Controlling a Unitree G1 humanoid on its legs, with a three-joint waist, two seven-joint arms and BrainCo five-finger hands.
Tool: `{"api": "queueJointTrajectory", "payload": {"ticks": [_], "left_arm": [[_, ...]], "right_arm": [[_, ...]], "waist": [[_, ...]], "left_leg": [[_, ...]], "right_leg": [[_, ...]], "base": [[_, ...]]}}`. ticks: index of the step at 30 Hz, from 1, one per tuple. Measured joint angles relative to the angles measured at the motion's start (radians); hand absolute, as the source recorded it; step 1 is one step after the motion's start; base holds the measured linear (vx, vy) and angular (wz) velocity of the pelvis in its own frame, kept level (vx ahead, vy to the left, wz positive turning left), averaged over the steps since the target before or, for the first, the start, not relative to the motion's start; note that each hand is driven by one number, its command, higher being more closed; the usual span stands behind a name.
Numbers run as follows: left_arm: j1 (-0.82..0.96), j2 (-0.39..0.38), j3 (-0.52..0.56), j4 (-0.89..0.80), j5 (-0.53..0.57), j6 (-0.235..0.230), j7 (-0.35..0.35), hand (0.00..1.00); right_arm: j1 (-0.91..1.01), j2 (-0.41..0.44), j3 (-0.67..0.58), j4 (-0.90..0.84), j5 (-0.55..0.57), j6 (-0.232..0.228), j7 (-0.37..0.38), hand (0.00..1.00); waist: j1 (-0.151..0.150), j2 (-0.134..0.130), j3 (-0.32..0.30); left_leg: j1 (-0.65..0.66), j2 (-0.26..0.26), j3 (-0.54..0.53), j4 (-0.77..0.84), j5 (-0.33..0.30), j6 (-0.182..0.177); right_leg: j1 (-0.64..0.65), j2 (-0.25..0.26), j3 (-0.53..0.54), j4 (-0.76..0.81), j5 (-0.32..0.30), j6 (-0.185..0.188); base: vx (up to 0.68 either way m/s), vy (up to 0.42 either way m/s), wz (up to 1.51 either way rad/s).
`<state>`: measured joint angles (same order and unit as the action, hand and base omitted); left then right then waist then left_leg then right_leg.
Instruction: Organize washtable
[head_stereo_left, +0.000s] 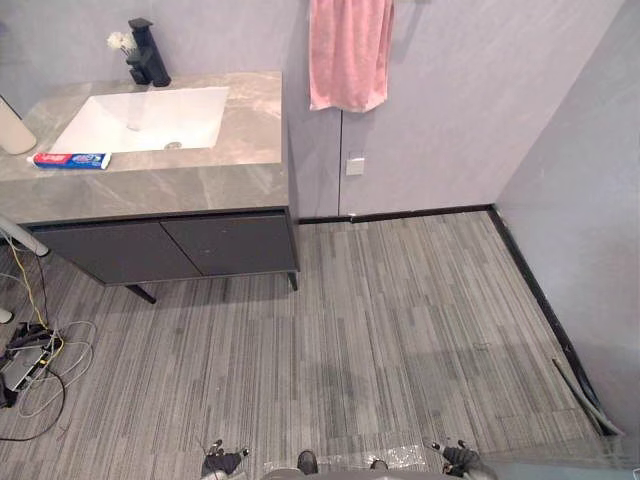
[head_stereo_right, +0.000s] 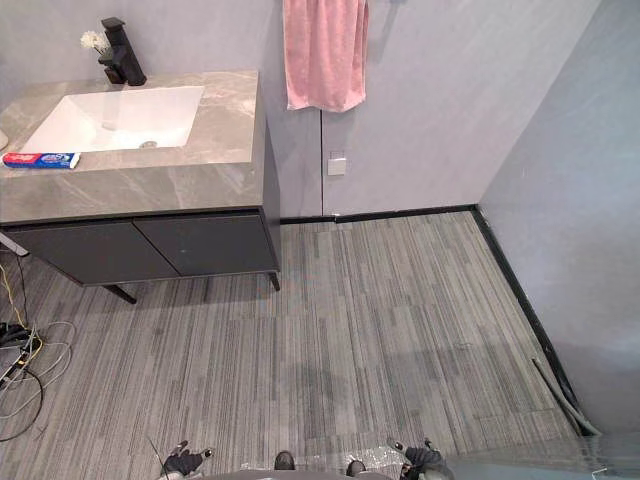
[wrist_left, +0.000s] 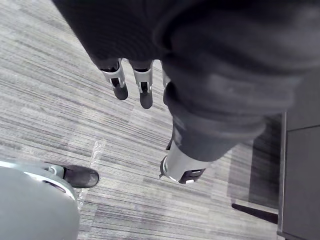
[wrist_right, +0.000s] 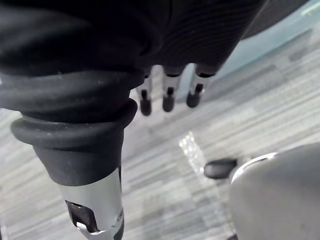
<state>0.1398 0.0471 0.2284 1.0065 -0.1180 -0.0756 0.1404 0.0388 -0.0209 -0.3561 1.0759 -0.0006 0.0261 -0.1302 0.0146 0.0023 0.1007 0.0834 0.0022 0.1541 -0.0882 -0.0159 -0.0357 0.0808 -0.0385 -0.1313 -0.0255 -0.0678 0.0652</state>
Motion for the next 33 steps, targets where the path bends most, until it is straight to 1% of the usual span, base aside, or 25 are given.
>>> {"api": "queueJointTrajectory", "payload": {"ticks": [2, 5, 11, 18, 33], "left_arm": [[-0.005, 0.001, -0.012, -0.005, 0.012, 0.000, 0.015, 0.00], [-0.009, 0.003, -0.031, -0.007, 0.011, 0.000, 0.014, 0.00], [-0.011, 0.003, -0.043, -0.007, 0.010, -0.002, -0.006, 0.00], [-0.011, 0.007, -0.062, -0.007, 0.010, -0.010, -0.006, 0.00], [-0.011, 0.006, -0.062, -0.006, 0.003, -0.009, -0.006, 0.00]], "right_arm": [[-0.004, 0.004, 0.008, 0.000, 0.000, 0.000, -0.001, 0.00], [-0.004, 0.003, 0.020, 0.000, -0.001, 0.000, -0.001, 0.00], [0.000, 0.003, 0.030, 0.000, -0.003, 0.000, 0.000, 0.00], [0.000, 0.003, 0.041, 0.000, -0.003, 0.000, 0.000, 0.00], [0.000, 0.003, 0.041, 0.000, -0.002, -0.001, 0.000, 0.00]], "waist": [[-0.001, 0.001, 0.002], [-0.001, 0.001, 0.002], [-0.002, 0.001, 0.002], [-0.002, 0.001, 0.002], [-0.002, 0.001, 0.003]], "left_leg": [[0.000, 0.000, 0.002, 0.000, 0.000, 0.000], [0.001, 0.000, 0.005, 0.001, 0.000, 0.000], [0.002, 0.000, 0.011, 0.002, -0.001, 0.001], [0.003, 0.000, 0.012, 0.002, -0.001, 0.001], [0.003, 0.001, 0.016, 0.002, -0.005, 0.007]], "right_leg": [[0.000, -0.001, 0.001, 0.000, 0.000, 0.000], [0.000, -0.001, 0.003, 0.000, 0.000, 0.000], [0.000, -0.001, 0.007, 0.000, 0.000, -0.001], [0.000, -0.001, 0.006, 0.000, 0.001, -0.002], [0.003, 0.001, 0.009, -0.008, 0.001, -0.002]], "base": [[0.00, 0.000, 0.00], [-0.01, -0.005, -0.01], [-0.01, -0.007, -0.02], [0.00, 0.000, 0.00], [0.00, 0.000, 0.00]]}}
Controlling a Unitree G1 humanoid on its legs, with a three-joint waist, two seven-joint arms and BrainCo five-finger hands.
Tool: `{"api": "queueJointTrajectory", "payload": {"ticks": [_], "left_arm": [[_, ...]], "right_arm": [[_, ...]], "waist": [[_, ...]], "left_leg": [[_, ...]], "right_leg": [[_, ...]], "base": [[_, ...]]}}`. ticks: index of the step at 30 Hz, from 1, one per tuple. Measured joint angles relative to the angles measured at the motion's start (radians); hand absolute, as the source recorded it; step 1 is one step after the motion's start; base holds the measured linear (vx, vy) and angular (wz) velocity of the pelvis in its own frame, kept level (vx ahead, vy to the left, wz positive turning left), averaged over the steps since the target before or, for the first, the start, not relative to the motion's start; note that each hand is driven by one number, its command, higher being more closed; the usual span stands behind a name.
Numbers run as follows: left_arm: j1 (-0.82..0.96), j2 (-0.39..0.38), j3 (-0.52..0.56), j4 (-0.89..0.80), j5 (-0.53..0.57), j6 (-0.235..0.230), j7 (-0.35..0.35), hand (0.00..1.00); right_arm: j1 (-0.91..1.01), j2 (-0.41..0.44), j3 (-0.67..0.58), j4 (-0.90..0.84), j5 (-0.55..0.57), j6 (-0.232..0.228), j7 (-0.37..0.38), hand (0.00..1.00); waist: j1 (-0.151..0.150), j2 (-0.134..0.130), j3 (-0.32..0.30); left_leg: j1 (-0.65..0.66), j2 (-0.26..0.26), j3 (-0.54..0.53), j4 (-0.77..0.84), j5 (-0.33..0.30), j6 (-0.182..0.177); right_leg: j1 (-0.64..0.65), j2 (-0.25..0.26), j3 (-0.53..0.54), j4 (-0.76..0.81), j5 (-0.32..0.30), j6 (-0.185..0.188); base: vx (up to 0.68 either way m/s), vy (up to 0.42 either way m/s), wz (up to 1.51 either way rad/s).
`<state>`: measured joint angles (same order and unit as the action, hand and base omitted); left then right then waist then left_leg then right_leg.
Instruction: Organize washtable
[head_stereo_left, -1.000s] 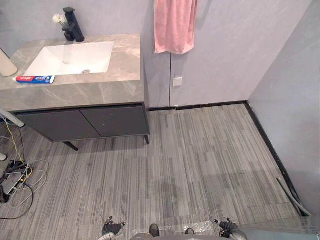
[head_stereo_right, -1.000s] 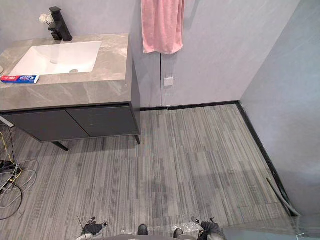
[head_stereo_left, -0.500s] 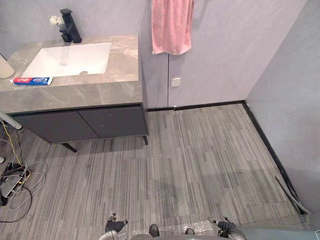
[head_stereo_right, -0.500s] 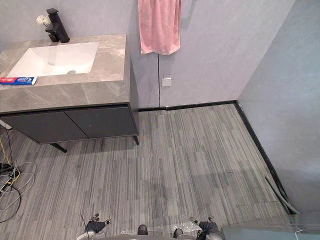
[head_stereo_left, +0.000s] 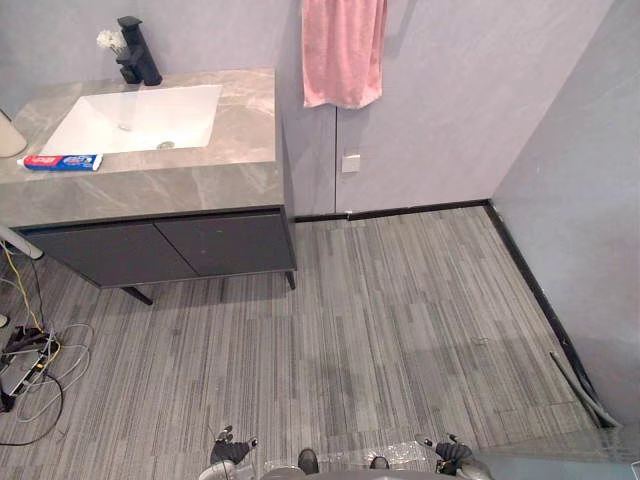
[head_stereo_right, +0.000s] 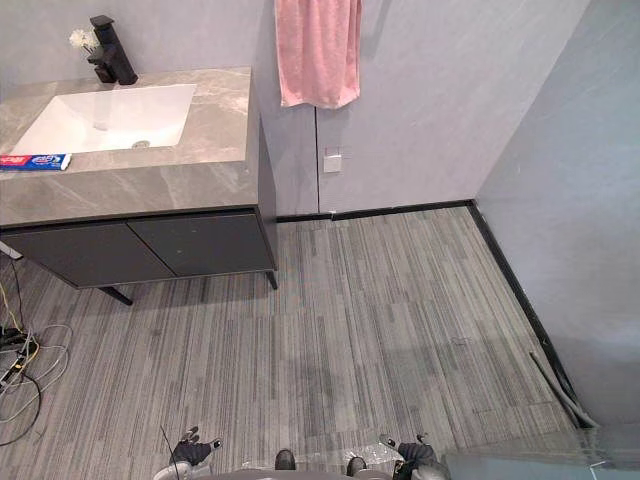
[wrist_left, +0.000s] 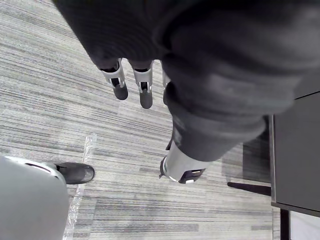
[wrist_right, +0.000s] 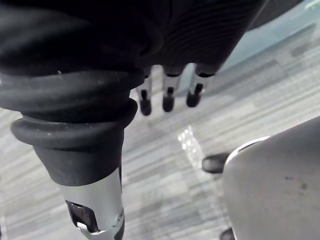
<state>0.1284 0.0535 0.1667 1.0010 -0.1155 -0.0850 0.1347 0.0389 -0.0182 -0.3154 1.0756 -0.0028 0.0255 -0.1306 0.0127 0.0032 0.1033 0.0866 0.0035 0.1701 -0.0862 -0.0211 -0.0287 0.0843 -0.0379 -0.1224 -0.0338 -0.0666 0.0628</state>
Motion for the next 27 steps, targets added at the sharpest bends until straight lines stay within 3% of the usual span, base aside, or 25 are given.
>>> {"api": "queueJointTrajectory", "payload": {"ticks": [4, 8, 9, 10, 11, 12, 13, 14, 16, 17, 18, 19, 20, 21, 22, 24, 25, 26, 27], "left_arm": [[0.000, 0.000, 0.004, 0.000, -0.010, 0.000, 0.000, 0.00], [0.004, 0.001, 0.078, -0.002, -0.029, 0.000, 0.000, 0.00], [0.017, 0.001, 0.111, -0.005, -0.030, 0.001, -0.001, 0.00], [0.027, 0.004, 0.127, -0.010, -0.030, 0.002, -0.001, 0.00], [0.029, 0.002, 0.167, -0.017, -0.031, 0.004, 0.000, 0.00], [0.041, -0.011, 0.201, -0.030, -0.031, 0.011, 0.000, 0.00], [0.054, -0.014, 0.208, -0.031, -0.031, 0.013, 0.000, 0.00], [0.072, -0.023, 0.220, -0.031, -0.032, 0.019, 0.001, 0.00], [0.080, -0.031, 0.217, -0.032, -0.043, 0.024, 0.001, 0.00], [0.092, -0.041, 0.217, -0.053, -0.052, 0.024, 0.002, 0.00], [0.095, -0.045, 0.217, -0.059, -0.052, 0.024, 0.002, 0.00], [0.097, -0.050, 0.218, -0.060, -0.052, 0.024, 0.002, 0.00], [0.099, -0.053, 0.218, -0.059, -0.052, 0.024, 0.003, 0.00], [0.105, -0.053, 0.220, -0.057, -0.052, 0.023, 0.003, 0.00], [0.101, -0.042, 0.226, -0.058, -0.051, 0.021, 0.004, 0.00], [0.081, -0.039, 0.228, -0.069, -0.052, 0.021, 0.002, 0.00], [0.059, -0.032, 0.208, -0.092, -0.051, 0.023, 0.000, 0.00], [0.047, -0.027, 0.187, -0.098, -0.042, 0.025, 0.001, 0.00], [0.046, -0.033, 0.185, -0.114, -0.042, 0.025, 0.001, 0.00]], "right_arm": [[-0.001, 0.001, -0.002, 0.000, 0.001, -0.001, 0.000, 0.00], [-0.001, 0.012, -0.011, 0.000, 0.004, -0.012, 0.001, 0.00], [0.001, 0.011, -0.010, -0.001, 0.005, -0.018, 0.001, 0.00], [0.001, 0.015, -0.010, -0.002, 0.006, -0.019, 0.001, 0.00], [0.003, 0.018, -0.009, -0.005, 0.006, -0.020, 0.001, 0.00], [0.007, 0.011, -0.010, -0.007, 0.006, -0.019, 0.001, 0.00], [0.008, 0.010, -0.009, -0.014, 0.005, -0.019, 0.001, 0.00], [0.008, 0.007, -0.006, -0.021, 0.004, -0.016, 0.000, 0.00], [0.007, -0.011, -0.006, -0.018, 0.002, -0.012, 0.000, 0.00], [-0.005, -0.030, -0.007, -0.011, 0.002, -0.004, 0.000, 0.00], [-0.020, -0.032, -0.009, -0.005, 0.002, -0.002, 0.000, 0.00], [-0.038, -0.042, -0.033, 0.003, 0.002, -0.001, -0.001, 0.00], [-0.039, -0.048, -0.057, 0.001, 0.002, -0.005, -0.001, 0.00], [-0.026, -0.046, -0.071, 0.002, 0.002, -0.006, 0.001, 0.00], [-0.009, -0.009, -0.093, -0.002, 0.002, -0.007, 0.001, 0.00], [0.007, 0.025, -0.120, -0.005, 0.008, -0.007, 0.003, 0.00], [0.007, 0.043, -0.138, -0.045, 0.013, -0.008, 0.003, 0.00], [0.006, 0.041, -0.134, -0.066, 0.009, -0.007, 0.004, 0.00], [0.007, 0.043, -0.120, -0.097, 0.005, -0.008, 0.005, 0.00]], "waist": [[0.001, 0.000, 0.004], [0.001, -0.003, 0.031], [0.004, -0.004, 0.038], [0.003, -0.001, 0.040], [0.002, -0.007, 0.053], [0.016, 0.003, 0.063], [0.024, 0.005, 0.065], [0.040, -0.010, 0.075], [0.057, -0.015, 0.078], [0.061, -0.027, 0.083], [0.063, -0.035, 0.083], [0.068, -0.019, 0.092], [0.078, 0.006, 0.092], [0.088, 0.009, 0.087], [0.087, -0.019, 0.078], [0.083, -0.050, 0.081], [0.070, -0.075, 0.100], [0.060, -0.066, 0.106], [0.059, -0.036, 0.117]], "left_leg": [[-0.004, 0.009, 0.015, 0.018, -0.022, 0.001], [-0.061, 0.056, 0.030, 0.226, -0.164, -0.022], [-0.098, 0.105, 0.034, 0.364, -0.225, -0.039], [-0.124, 0.125, 0.036, 0.446, -0.237, -0.045], [-0.226, 0.183, 0.040, 0.677, -0.231, -0.040], [-0.309, 0.246, 0.038, 0.879, -0.190, -0.025], [-0.343, 0.271, 0.033, 0.970, -0.148, -0.018], [-0.431, 0.263, 0.009, 1.089, -0.167, -0.023], [-0.479, 0.184, 0.002, 1.025, -0.223, -0.032], [-0.525, 0.110, -0.019, 0.918, -0.233, -0.035], [-0.544, 0.076, -0.033, 0.845, -0.229, -0.041], [-0.566, 0.028, -0.060, 0.666, -0.196, -0.071], [-0.569, 0.011, -0.090, 0.533, -0.163, -0.064], [-0.569, 0.010, -0.101, 0.555, -0.106, -0.005], [-0.558, -0.007, -0.077, 0.606, -0.134, 0.034], [-0.527, -0.005, -0.045, 0.646, -0.197, 0.061], [-0.421, 0.001, -0.032, 0.675, -0.278, 0.086], [-0.333, 0.018, -0.034, 0.670, -0.312, 0.087], [-0.233, 0.046, -0.033, 0.632, -0.323, 0.085]], "right_leg": [[0.003, 0.006, 0.011, -0.007, 0.001, -0.004], [0.039, 0.025, -0.011, 0.011, -0.038, -0.044], [0.056, 0.048, -0.032, 0.022, -0.071, -0.064], [0.058, 0.058, -0.038, 0.023, -0.079, -0.074], [0.065, 0.079, -0.041, 0.037, -0.095, -0.092], [0.077, 0.109, -0.019, 0.058, -0.117, -0.114], [0.086, 0.117, -0.007, 0.067, -0.131, -0.124], [0.098, 0.115, 0.031, 0.090, -0.167, -0.145], [0.094, 0.078, 0.059, 0.115, -0.200, -0.144], [0.088, 0.049, 0.086, 0.125, -0.218, -0.140], [0.086, 0.034, 0.100, 0.125, -0.224, -0.139], [0.082, 0.013, 0.126, 0.122, -0.238, -0.129], [0.085, 0.014, 0.154, 0.128, -0.264, -0.107], [0.085, 0.012, 0.178, 0.184, -0.316, -0.088], [0.053, -0.014, 0.176, 0.320, -0.368, -0.048], [-0.053, -0.032, 0.171, 0.595, -0.356, 0.003], [-0.202, -0.066, 0.140, 1.023, -0.223, 0.205], [-0.253, -0.069, 0.105, 1.176, -0.231, 0.184], [-0.295, -0.070, 0.044, 1.212, -0.246, 0.115]], "base": [[0.00, -0.003, -0.10], [0.06, -0.074, -0.12], [0.10, -0.142, -0.14], [0.12, -0.159, -0.06], [0.15, -0.152, -0.14], [0.15, -0.123, -0.26], [0.21, -0.073, -0.56], [0.27, -0.029, -0.47], [0.32, -0.002, -0.46], [0.31, 0.026, -0.47], [0.42, 0.064, -0.74], [0.43, 0.117, -0.92], [0.58, 0.173, -1.09], [0.68, 0.150, -0.96], [0.65, 0.100, -0.60], [0.69, 0.065, -0.47], [0.94, 0.063, -0.55], [1.04, 0.038, -0.66], [0.62, -0.016, -0.45]]}}
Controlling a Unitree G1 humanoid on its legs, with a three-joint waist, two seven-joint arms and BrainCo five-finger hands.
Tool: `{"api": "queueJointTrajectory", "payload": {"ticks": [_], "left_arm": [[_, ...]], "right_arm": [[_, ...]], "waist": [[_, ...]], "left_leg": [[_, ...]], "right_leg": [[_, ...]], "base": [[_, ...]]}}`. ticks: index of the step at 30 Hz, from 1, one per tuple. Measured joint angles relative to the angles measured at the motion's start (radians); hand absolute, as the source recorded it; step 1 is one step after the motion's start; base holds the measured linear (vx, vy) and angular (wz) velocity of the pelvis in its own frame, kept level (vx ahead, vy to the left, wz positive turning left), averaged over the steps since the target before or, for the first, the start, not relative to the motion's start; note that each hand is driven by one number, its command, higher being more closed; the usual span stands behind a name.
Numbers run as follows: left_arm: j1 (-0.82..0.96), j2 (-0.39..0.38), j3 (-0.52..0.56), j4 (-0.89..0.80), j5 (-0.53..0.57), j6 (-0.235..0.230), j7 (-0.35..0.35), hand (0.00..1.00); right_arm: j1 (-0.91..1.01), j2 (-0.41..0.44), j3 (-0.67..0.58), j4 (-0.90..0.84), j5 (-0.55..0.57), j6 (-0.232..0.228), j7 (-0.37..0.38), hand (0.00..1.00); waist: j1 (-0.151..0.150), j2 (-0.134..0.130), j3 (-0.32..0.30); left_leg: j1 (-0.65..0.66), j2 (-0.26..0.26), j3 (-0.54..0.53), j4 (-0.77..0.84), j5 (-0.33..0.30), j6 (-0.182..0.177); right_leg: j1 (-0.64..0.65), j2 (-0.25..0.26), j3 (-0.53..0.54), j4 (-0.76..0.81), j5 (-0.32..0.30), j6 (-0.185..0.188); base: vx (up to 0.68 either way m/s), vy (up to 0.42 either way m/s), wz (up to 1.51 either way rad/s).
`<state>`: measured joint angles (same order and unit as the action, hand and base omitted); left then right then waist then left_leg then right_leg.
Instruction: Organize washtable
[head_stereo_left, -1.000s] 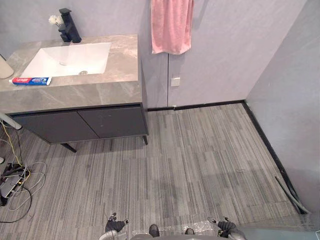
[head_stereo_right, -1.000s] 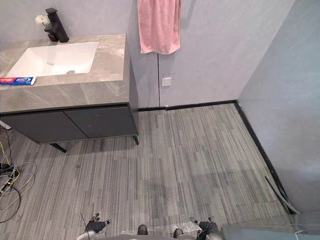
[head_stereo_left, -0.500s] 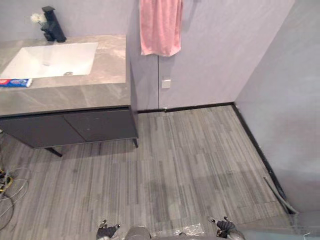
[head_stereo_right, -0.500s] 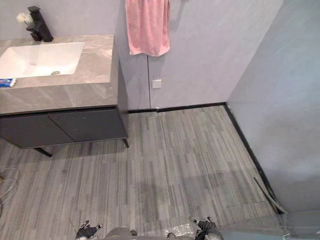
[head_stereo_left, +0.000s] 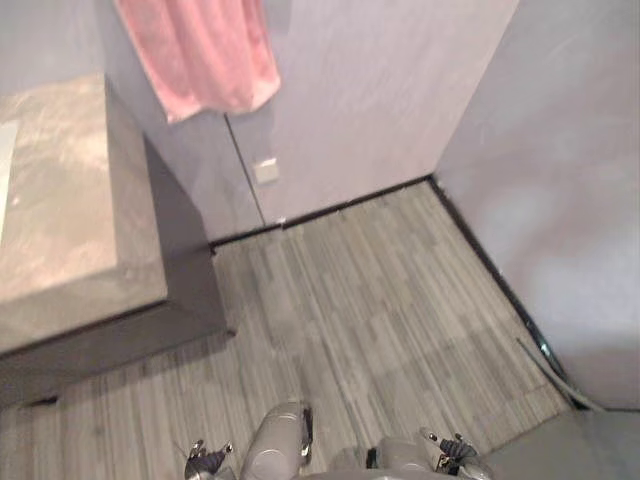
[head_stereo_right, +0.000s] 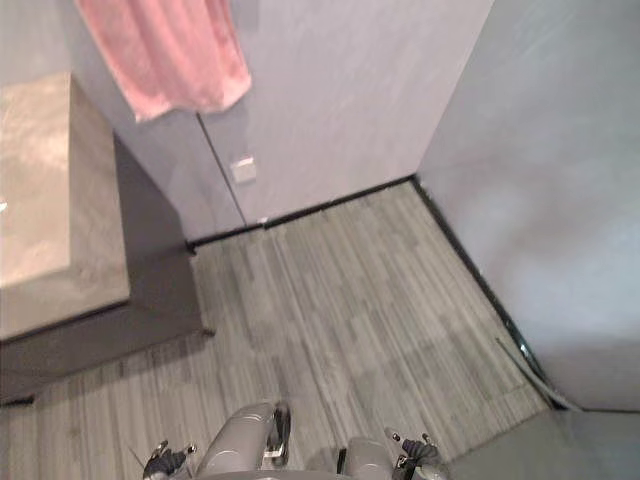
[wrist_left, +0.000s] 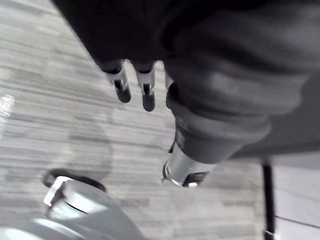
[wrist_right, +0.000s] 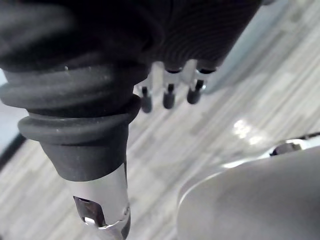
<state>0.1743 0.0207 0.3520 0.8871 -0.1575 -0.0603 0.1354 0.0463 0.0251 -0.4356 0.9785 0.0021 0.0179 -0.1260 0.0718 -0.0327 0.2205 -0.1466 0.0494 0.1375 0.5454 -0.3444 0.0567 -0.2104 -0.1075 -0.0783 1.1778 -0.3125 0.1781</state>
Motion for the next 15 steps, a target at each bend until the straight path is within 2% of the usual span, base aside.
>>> {"api": "queueJointTrajectory", "payload": {"ticks": [1, 2, 4, 6, 7, 8, 9, 10, 11, 12, 13, 14, 15], "left_arm": [[-0.002, -0.007, -0.001, -0.012, 0.000, 0.000, -0.001, 0.00], [-0.010, -0.021, -0.007, -0.037, 0.001, -0.005, -0.001, 0.00], [-0.061, -0.024, -0.040, -0.039, 0.004, -0.010, -0.002, 0.00], [-0.090, -0.029, -0.090, -0.039, 0.006, -0.012, 0.003, 0.00], [-0.098, -0.027, -0.102, -0.039, 0.009, -0.015, 0.009, 0.00], [-0.097, -0.020, -0.105, -0.045, 0.013, -0.015, 0.024, 0.00], [-0.101, -0.031, -0.110, -0.058, 0.014, -0.013, 0.039, 0.00], [-0.097, -0.044, -0.115, -0.084, 0.014, -0.013, 0.045, 0.00], [-0.087, -0.079, -0.114, -0.162, 0.010, -0.016, 0.075, 0.00], [-0.087, -0.089, -0.124, -0.207, 0.008, -0.021, 0.095, 0.00], [-0.090, -0.088, -0.126, -0.245, -0.002, -0.034, 0.117, 0.00], [-0.090, -0.087, -0.127, -0.263, -0.002, -0.039, 0.136, 0.00], [-0.084, -0.085, -0.138, -0.310, -0.004, -0.048, 0.173, 0.00]], "right_arm": [[0.001, 0.001, 0.014, -0.017, -0.001, 0.000, 0.001, 0.00], [0.006, 0.001, 0.037, -0.060, -0.002, -0.003, 0.002, 0.00], [0.018, 0.005, 0.090, -0.138, 0.000, -0.010, -0.001, 0.00], [0.033, -0.001, 0.141, -0.220, 0.011, -0.010, -0.006, 0.00], [0.034, -0.003, 0.179, -0.250, 0.027, -0.010, -0.007, 0.00], [0.052, 0.002, 0.235, -0.299, 0.037, -0.012, -0.007, 0.00], [0.050, -0.002, 0.296, -0.336, 0.036, -0.012, -0.007, 0.00], [0.050, -0.006, 0.318, -0.361, 0.036, -0.012, -0.009, 0.00], [0.057, -0.022, 0.350, -0.430, 0.036, -0.014, -0.020, 0.00], [0.061, -0.030, 0.382, -0.478, 0.035, -0.021, -0.028, 0.00], [0.044, -0.027, 0.425, -0.495, 0.035, -0.041, -0.037, 0.00], [0.030, -0.027, 0.432, -0.495, 0.035, -0.048, -0.048, 0.00], [0.012, -0.026, 0.441, -0.498, 0.034, -0.069, -0.062, 0.00]], "waist": [[-0.001, 0.010, -0.004], [-0.002, 0.031, -0.010], [-0.004, 0.034, -0.009], [-0.009, 0.042, -0.009], [-0.016, 0.037, -0.011], [-0.028, 0.020, -0.021], [-0.034, 0.047, -0.016], [-0.031, 0.060, -0.016], [-0.035, 0.076, -0.013], [-0.032, 0.088, -0.006], [-0.020, 0.080, -0.001], [-0.009, 0.070, 0.005], [-0.001, 0.034, 0.015]], "left_leg": [[0.047, 0.018, 0.000, -0.027, 0.000, 0.000], [0.108, 0.050, 0.002, -0.065, 0.001, -0.001], [0.175, 0.084, 0.001, -0.089, -0.004, -0.010], [0.229, 0.108, -0.013, -0.113, -0.026, -0.050], [0.256, 0.113, -0.028, -0.129, -0.041, -0.097], [0.292, 0.124, -0.061, -0.126, -0.059, -0.133], [0.306, 0.170, -0.113, -0.073, -0.055, -0.157], [0.291, 0.195, -0.130, -0.025, -0.024, -0.182], [0.201, 0.221, -0.192, 0.151, 0.082, -0.137], [0.117, 0.249, -0.237, 0.308, 0.201, -0.100], [0.030, 0.272, -0.250, 0.464, 0.180, -0.109], [-0.003, 0.274, -0.237, 0.509, 0.165, -0.109], [-0.069, 0.259, -0.192, 0.537, 0.149, -0.095]], "right_leg": [[-0.028, 0.001, -0.034, -0.014, -0.010, -0.034], [-0.086, -0.002, -0.099, -0.077, -0.031, -0.072], [-0.188, -0.030, -0.135, -0.252, -0.036, -0.085], [-0.268, -0.050, -0.092, -0.487, 0.017, -0.093], [-0.271, -0.029, -0.044, -0.642, 0.097, -0.095], [-0.259, -0.015, 0.024, -0.788, 0.260, -0.092], [-0.252, 0.014, 0.023, -0.689, 0.313, -0.095], [-0.248, 0.025, 0.014, -0.650, 0.271, -0.103], [-0.226, 0.036, -0.044, -0.597, 0.198, -0.138], [-0.182, 0.035, -0.090, -0.596, 0.163, -0.165], [-0.115, 0.043, -0.128, -0.605, 0.137, -0.200], [-0.076, 0.043, -0.142, -0.618, 0.134, -0.205], [0.044, 0.033, -0.165, -0.695, 0.134, -0.205]], "base": [[0.58, -0.029, -0.49], [0.56, -0.066, -0.27], [0.68, -0.160, -0.04], [0.60, -0.211, 0.11], [0.64, -0.272, 0.29], [0.81, -0.388, 0.54], [0.68, -0.344, 0.55], [0.66, -0.400, 0.69], [0.49, -0.323, 0.70], [0.69, -0.443, 0.93], [0.54, -0.334, 0.70], [0.62, -0.374, 0.78], [1.04, -0.404, 1.79]]}}
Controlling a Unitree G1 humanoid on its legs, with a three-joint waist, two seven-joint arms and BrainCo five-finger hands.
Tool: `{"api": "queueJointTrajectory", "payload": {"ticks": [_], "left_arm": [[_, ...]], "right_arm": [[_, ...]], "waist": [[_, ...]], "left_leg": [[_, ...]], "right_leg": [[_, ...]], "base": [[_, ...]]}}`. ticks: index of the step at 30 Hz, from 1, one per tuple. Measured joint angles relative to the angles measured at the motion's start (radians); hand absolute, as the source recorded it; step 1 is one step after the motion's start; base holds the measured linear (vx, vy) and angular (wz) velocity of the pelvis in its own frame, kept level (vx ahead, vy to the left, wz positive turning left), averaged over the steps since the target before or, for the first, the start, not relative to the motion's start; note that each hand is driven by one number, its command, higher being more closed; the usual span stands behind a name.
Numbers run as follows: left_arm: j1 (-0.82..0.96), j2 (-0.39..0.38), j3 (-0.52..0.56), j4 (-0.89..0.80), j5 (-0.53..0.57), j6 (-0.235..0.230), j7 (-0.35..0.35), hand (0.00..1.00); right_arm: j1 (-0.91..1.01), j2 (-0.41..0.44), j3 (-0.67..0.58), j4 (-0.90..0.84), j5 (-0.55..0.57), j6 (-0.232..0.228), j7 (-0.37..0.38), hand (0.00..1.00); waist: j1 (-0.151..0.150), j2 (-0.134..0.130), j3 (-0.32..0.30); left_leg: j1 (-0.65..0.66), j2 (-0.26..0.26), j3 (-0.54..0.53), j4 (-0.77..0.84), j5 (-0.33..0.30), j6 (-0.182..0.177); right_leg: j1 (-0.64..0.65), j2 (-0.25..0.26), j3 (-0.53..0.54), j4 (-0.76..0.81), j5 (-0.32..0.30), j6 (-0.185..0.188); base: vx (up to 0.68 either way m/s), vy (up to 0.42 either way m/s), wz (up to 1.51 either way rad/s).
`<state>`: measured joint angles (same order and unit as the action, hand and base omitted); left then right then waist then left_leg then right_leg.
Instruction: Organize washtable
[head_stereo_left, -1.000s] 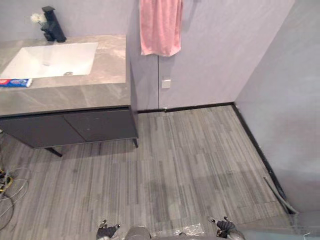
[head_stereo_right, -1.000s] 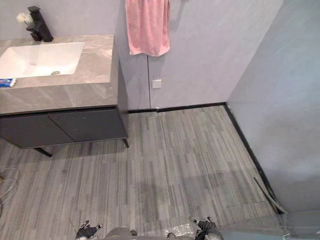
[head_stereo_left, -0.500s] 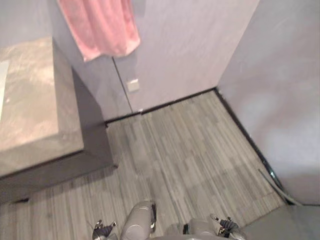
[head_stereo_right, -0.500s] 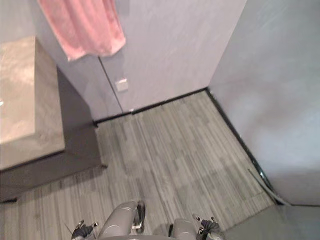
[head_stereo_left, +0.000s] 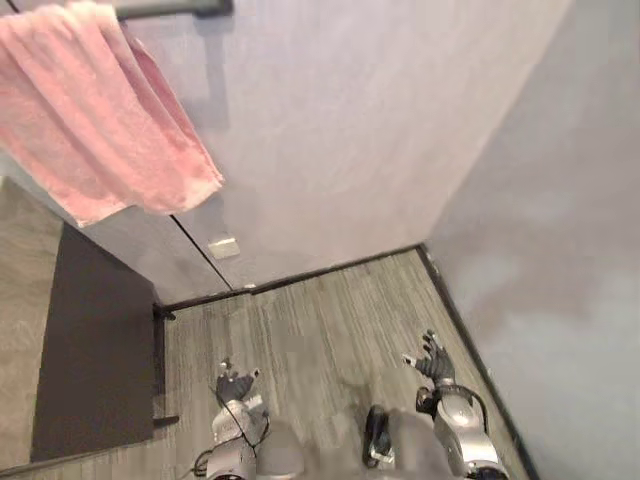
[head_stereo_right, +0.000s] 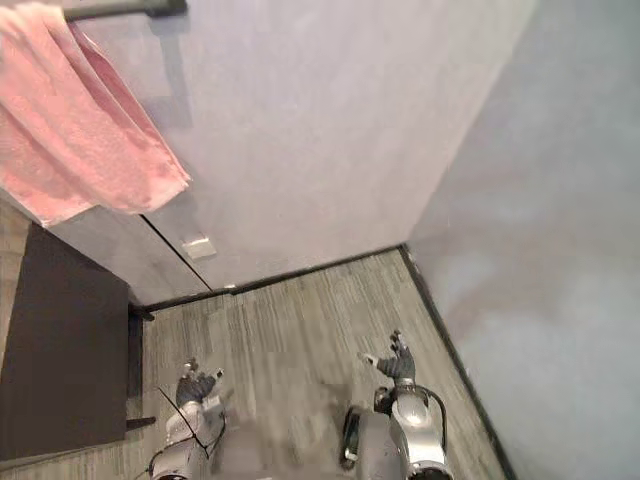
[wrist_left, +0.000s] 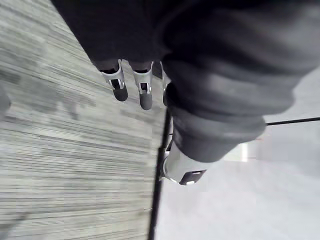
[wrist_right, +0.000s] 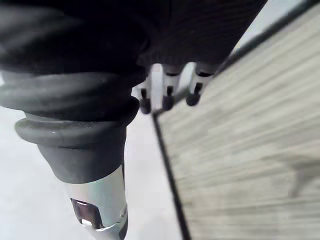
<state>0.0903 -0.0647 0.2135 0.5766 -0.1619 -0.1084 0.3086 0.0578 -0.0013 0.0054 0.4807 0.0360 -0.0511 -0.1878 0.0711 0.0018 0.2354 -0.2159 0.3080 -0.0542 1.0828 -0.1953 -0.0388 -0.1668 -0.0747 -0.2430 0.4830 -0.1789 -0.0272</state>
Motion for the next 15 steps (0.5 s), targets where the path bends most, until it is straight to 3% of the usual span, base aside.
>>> {"api": "queueJointTrajectory", "payload": {"ticks": [1, 2, 3, 4, 5, 6, 7, 8, 10, 11, 12, 13, 14, 15], "left_arm": [[0.019, 0.004, -0.006, -0.230, 0.064, -0.032, 0.160, 0.00], [0.030, 0.007, -0.006, -0.251, 0.081, -0.035, 0.188, 0.00], [0.039, 0.036, -0.009, -0.264, 0.096, -0.038, 0.200, 0.00], [0.027, 0.045, 0.011, -0.319, 0.096, -0.026, 0.199, 0.00], [0.023, 0.030, 0.036, -0.371, 0.099, -0.023, 0.204, 0.00], [0.024, -0.004, 0.101, -0.495, 0.134, -0.021, 0.249, 0.00], [0.022, -0.002, 0.152, -0.641, 0.205, -0.022, 0.316, 0.00], [0.018, 0.001, 0.175, -0.729, 0.269, -0.026, 0.365, 0.00], [0.037, -0.004, 0.200, -0.852, 0.390, -0.020, 0.447, 0.00], [0.060, -0.010, 0.230, -0.920, 0.446, -0.015, 0.498, 0.00], [0.064, -0.007, 0.246, -0.941, 0.463, -0.010, 0.518, 0.00], [0.065, -0.003, 0.268, -0.972, 0.483, -0.001, 0.541, 0.00], [0.068, -0.001, 0.298, -1.013, 0.503, 0.017, 0.565, 0.00], [0.067, 0.003, 0.297, -1.064, 0.534, 0.029, 0.585, 0.00]], "right_arm": [[-0.012, -0.032, 0.033, -0.037, 0.001, -0.061, -0.031, 0.00], [-0.011, -0.045, 0.043, -0.040, 0.001, -0.061, -0.031, 0.00], [0.002, -0.031, 0.040, -0.033, 0.002, -0.056, -0.032, 0.00], [-0.007, -0.014, 0.039, -0.034, 0.002, -0.056, -0.032, 0.00], [-0.017, -0.013, 0.040, -0.034, 0.002, -0.057, -0.032, 0.00], [-0.036, -0.007, 0.048, -0.038, 0.002, -0.061, -0.028, 0.00], [-0.043, 0.014, 0.047, -0.070, 0.003, -0.076, -0.030, 0.00], [-0.039, 0.023, 0.042, -0.094, 0.003, -0.097, -0.029, 0.00], [-0.009, 0.018, 0.017, -0.118, 0.001, -0.099, -0.028, 0.00], [0.004, 0.011, 0.001, -0.117, 0.000, -0.098, -0.028, 0.00], [0.011, 0.011, -0.005, -0.117, 0.000, -0.095, -0.029, 0.00], [0.022, 0.013, -0.005, -0.116, 0.000, -0.091, -0.029, 0.00], [0.024, 0.015, -0.004, -0.115, -0.008, -0.081, -0.028, 0.00], [0.025, 0.026, -0.004, -0.111, -0.010, -0.074, -0.028, 0.00]], "waist": [[0.003, -0.021, -0.010], [0.002, 0.006, -0.022], [-0.003, -0.012, -0.034], [0.001, -0.038, -0.028], [-0.006, -0.032, -0.018], [0.003, -0.039, -0.020], [0.019, -0.075, -0.018], [0.019, -0.062, -0.013], [0.031, -0.044, -0.030], [0.033, -0.011, -0.040], [0.034, -0.005, -0.041], [0.033, -0.006, -0.042], [0.025, -0.006, -0.042], [0.013, 0.004, -0.037]], "left_leg": [[-0.184, -0.015, 0.193, -0.387, 0.027, -0.025], [-0.184, -0.036, 0.225, -0.531, 0.146, 0.007], [-0.165, -0.074, 0.252, -0.584, 0.179, 0.061], [-0.155, -0.101, 0.225, -0.624, 0.186, 0.071], [-0.146, -0.102, 0.202, -0.639, 0.186, 0.071], [-0.134, -0.109, 0.187, -0.657, 0.185, 0.069], [-0.133, -0.135, 0.191, -0.623, 0.150, 0.038], [-0.150, -0.132, 0.184, -0.571, 0.097, 0.023], [-0.167, -0.126, 0.192, -0.505, 0.014, 0.011], [-0.166, -0.129, 0.207, -0.478, -0.034, 0.026], [-0.162, -0.137, 0.216, -0.469, -0.052, 0.037], [-0.152, -0.154, 0.230, -0.467, -0.070, 0.048], [-0.132, -0.177, 0.238, -0.474, -0.091, 0.076], [-0.072, -0.200, 0.239, -0.502, -0.113, 0.116]], "right_leg": [[0.239, -0.012, -0.148, -0.226, -0.027, 0.043], [0.254, 0.003, -0.150, -0.223, -0.039, 0.062], [0.273, -0.008, -0.139, -0.182, -0.083, 0.090], [0.257, -0.033, -0.139, -0.105, -0.077, 0.099], [0.227, -0.047, -0.132, -0.048, -0.099, 0.109], [0.233, -0.067, -0.130, -0.108, -0.141, 0.137], [0.267, -0.133, -0.142, -0.279, -0.005, 0.160], [0.305, -0.119, -0.131, -0.284, -0.040, 0.199], [0.322, -0.129, -0.161, -0.278, -0.048, 0.200], [0.299, -0.155, -0.154, -0.200, -0.053, 0.192], [0.274, -0.178, -0.149, -0.134, -0.058, 0.181], [0.224, -0.218, -0.144, -0.021, -0.059, 0.128], [0.161, -0.264, -0.154, 0.118, -0.015, 0.033], [0.095, -0.281, -0.113, 0.252, -0.001, 0.016]], "base": [[1.09, -0.301, 1.78], [1.22, -0.110, 1.77], [0.61, 0.112, 0.96], [0.53, 0.081, 1.07], [0.27, 0.043, 0.96], [0.25, 0.016, 0.64], [0.22, -0.001, 0.71], [0.19, -0.025, 0.60], [0.20, 0.081, 0.29], [0.23, 0.179, -0.06], [0.22, 0.262, -0.13], [0.23, 0.313, -0.06], [0.38, 0.442, -0.06], [0.43, 0.399, 0.03]]}}
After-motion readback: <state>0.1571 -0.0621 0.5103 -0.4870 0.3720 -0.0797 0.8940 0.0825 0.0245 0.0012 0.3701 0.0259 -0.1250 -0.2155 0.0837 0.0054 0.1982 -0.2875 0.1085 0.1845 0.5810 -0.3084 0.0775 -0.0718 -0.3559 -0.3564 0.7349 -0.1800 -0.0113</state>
